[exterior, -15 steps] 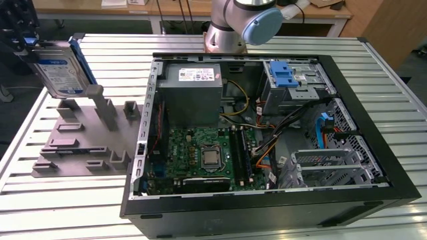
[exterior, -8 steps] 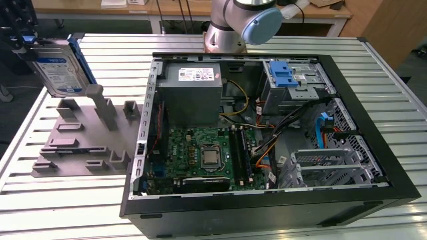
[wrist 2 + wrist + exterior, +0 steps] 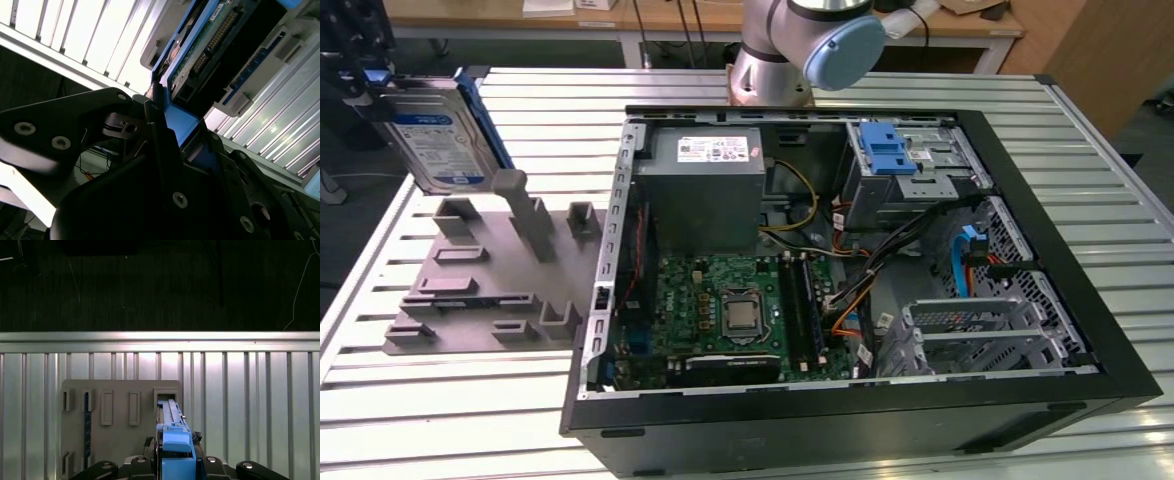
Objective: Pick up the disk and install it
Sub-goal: 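Pick up the disk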
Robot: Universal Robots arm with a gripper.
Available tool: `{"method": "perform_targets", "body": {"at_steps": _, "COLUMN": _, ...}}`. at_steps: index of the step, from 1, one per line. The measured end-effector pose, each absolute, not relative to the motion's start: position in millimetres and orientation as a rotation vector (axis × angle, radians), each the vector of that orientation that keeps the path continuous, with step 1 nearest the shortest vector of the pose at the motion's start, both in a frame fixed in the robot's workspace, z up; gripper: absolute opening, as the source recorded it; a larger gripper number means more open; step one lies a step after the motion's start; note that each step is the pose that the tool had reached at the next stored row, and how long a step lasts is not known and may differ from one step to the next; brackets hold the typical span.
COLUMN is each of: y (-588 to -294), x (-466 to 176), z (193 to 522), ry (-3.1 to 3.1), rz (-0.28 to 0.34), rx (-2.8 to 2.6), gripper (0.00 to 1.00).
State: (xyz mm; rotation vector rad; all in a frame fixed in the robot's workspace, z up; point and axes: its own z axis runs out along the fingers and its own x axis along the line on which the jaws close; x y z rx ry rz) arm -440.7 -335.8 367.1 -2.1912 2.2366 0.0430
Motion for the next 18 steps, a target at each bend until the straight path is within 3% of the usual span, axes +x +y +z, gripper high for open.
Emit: {"method": "perform_targets", "body": {"at_steps": 18, "y": -335.8, "x": -440.7, "z": 373.9, "ry": 2.237, "rz": 0.043, "rx": -2.191, "gripper": 0.37}}
